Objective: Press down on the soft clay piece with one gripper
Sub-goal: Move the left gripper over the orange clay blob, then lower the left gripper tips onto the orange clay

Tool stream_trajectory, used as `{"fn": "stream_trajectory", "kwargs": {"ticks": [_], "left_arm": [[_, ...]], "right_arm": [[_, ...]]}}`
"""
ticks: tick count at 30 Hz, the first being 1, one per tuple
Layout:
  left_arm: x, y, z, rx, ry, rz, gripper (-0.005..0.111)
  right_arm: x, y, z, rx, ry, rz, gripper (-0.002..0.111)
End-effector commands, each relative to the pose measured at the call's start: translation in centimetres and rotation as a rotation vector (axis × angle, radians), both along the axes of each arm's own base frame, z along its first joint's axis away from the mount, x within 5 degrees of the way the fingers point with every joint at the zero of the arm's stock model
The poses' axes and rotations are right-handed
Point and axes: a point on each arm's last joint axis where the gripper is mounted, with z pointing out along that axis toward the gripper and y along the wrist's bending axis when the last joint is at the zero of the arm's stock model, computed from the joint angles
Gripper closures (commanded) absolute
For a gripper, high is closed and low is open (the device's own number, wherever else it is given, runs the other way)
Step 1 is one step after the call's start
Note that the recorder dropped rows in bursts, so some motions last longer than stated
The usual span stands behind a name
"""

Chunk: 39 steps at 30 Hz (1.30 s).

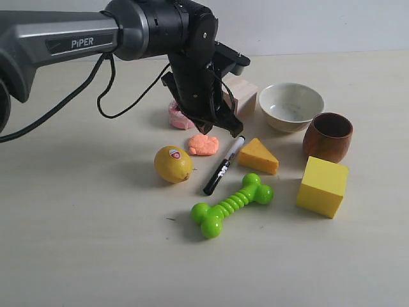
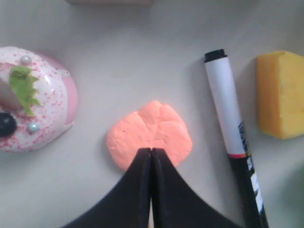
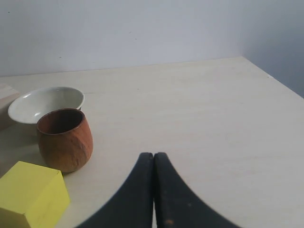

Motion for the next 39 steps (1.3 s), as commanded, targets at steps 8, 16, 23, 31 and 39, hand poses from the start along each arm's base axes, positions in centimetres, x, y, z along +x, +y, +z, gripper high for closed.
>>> {"fn": "stream_trajectory", "kwargs": {"ticks": [8, 16, 23, 31, 39], "left_arm": [[0.9, 0.9, -0.2, -0.006, 0.005, 0.031, 0.107], [0.9, 0.8, -1.2, -0.007, 0.034, 0.033, 0.107], [0.8, 0.8, -3.1, 0.028, 0.076, 0.02, 0.107], [0.9, 0.7, -3.4, 0.02, 0.067, 0.017, 0.107], [0.9, 0.7, -3.4, 0.019, 0.066, 0.014, 0.107]], "right_arm": [[0.0, 0.0, -0.1, 0.001, -0.011, 0.002, 0.108], [0.0, 0.0, -0.1, 0.001, -0.011, 0.002, 0.108], [0.0, 0.0, -0.1, 0.001, -0.011, 0.002, 0.108], [0.0, 0.0, -0.1, 0.001, -0.011, 0.002, 0.108], [0.0, 0.0, -0.1, 0.001, -0.011, 0.002, 0.108]]}}
